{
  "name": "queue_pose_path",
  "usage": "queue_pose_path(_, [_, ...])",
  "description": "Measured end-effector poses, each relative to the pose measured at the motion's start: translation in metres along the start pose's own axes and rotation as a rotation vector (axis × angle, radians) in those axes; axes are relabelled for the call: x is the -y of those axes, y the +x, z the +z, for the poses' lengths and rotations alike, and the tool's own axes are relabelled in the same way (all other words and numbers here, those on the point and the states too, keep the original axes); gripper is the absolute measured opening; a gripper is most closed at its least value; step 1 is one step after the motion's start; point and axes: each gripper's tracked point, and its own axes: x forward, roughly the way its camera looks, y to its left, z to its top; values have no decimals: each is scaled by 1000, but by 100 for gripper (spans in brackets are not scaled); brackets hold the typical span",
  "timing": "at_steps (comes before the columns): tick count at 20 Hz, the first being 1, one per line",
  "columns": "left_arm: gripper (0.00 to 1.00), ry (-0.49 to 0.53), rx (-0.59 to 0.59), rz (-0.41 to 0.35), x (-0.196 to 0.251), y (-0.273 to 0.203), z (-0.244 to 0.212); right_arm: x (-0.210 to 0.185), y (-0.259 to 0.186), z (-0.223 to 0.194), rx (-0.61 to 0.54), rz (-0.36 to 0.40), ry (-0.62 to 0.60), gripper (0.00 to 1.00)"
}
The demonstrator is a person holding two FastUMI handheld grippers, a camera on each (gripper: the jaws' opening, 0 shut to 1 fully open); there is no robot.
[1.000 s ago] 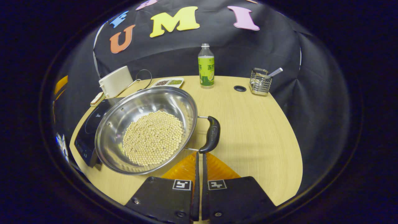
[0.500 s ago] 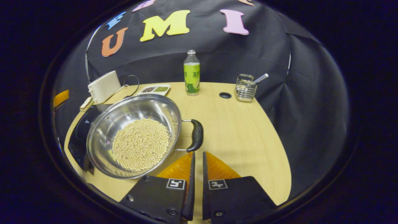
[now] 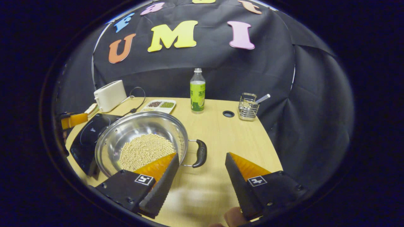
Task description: First push the handle of the pot to place it horizontally, then grasp the pot with both hands and set it on the induction cooktop.
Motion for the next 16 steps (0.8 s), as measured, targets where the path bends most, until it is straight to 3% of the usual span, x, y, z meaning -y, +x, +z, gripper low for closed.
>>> queue_pose_path(2, [95, 5, -42, -27, 12, 5, -11, -3, 8, -4, -17, 9, 10, 97])
queue_pose_path(4, [95, 17, -82, -48, 24, 13, -21, -2, 19, -6, -35, 1, 10, 94])
queue_pose_path(12, [95, 13, -177, -39, 34, 34, -41, 0, 58, -12, -89, -50, 59, 94])
queue_pose_path(13, [94, 16, -199, -35, 34, 35, -47, 0, 61, -13, -90, -51, 65, 98])
queue_pose_path(14, [90, 15, -213, -45, 36, 37, -50, 0, 64, -14, -91, -48, 64, 94])
queue_pose_path(16, [82, -1, -223, -84, 47, 42, -53, -1, 69, -16, -94, -49, 71, 98])
